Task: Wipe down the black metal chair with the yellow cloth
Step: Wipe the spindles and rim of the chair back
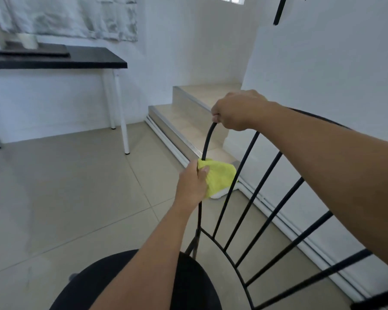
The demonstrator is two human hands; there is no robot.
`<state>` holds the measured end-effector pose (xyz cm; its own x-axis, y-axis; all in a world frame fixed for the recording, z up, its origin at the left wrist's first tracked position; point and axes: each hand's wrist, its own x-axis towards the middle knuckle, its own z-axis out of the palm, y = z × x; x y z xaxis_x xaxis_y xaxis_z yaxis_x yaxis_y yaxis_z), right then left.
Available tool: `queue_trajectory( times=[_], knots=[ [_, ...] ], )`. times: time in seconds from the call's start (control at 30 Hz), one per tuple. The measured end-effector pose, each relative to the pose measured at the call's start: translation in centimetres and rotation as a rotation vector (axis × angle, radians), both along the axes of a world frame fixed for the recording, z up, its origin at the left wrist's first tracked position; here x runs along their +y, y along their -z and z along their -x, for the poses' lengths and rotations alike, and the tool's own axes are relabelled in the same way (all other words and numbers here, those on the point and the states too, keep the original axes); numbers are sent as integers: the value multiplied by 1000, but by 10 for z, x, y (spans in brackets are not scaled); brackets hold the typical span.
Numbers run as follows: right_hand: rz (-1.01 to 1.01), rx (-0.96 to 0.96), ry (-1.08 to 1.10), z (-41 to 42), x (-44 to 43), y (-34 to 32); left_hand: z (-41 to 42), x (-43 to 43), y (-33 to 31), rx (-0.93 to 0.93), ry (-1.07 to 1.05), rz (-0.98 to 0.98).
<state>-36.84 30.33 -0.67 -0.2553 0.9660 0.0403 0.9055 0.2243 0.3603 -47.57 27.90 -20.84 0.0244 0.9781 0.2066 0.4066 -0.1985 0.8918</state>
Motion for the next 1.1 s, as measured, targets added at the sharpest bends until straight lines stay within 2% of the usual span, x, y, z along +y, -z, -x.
queue_trajectory(
  times=[0.13, 0.27, 0.33, 0.47, 0.57, 0.7, 0.8, 0.97, 1.1],
  knots=[
    [88, 181, 71, -12, -6, -19, -1, 23, -55, 40, 27, -27],
    [62, 266, 99, -19, -14, -20, -7, 31, -88, 38, 32, -125],
    [35, 293, 97, -18, -16, -17, -9, 23, -70, 9, 7, -88],
    [4, 303, 87, -22, -11, -12, -6, -18, 26, 38, -15, 12],
    [-26, 263, 95, -21, -10, -10, 0, -32, 58, 39, 15, 61],
    [-97, 246, 119, -21, -18, -10, 13, -39, 55, 4, 16, 78],
    [-107, 288, 128, -25, -24, -13, 25, -52, 47, -117, -65, 85],
    [-42, 339, 144, -37, -44, -23, 43, -71, 27, -283, -147, 81],
    [59, 463, 207, -52, -68, -37, 50, -82, 5, -389, -137, 64]
  ],
)
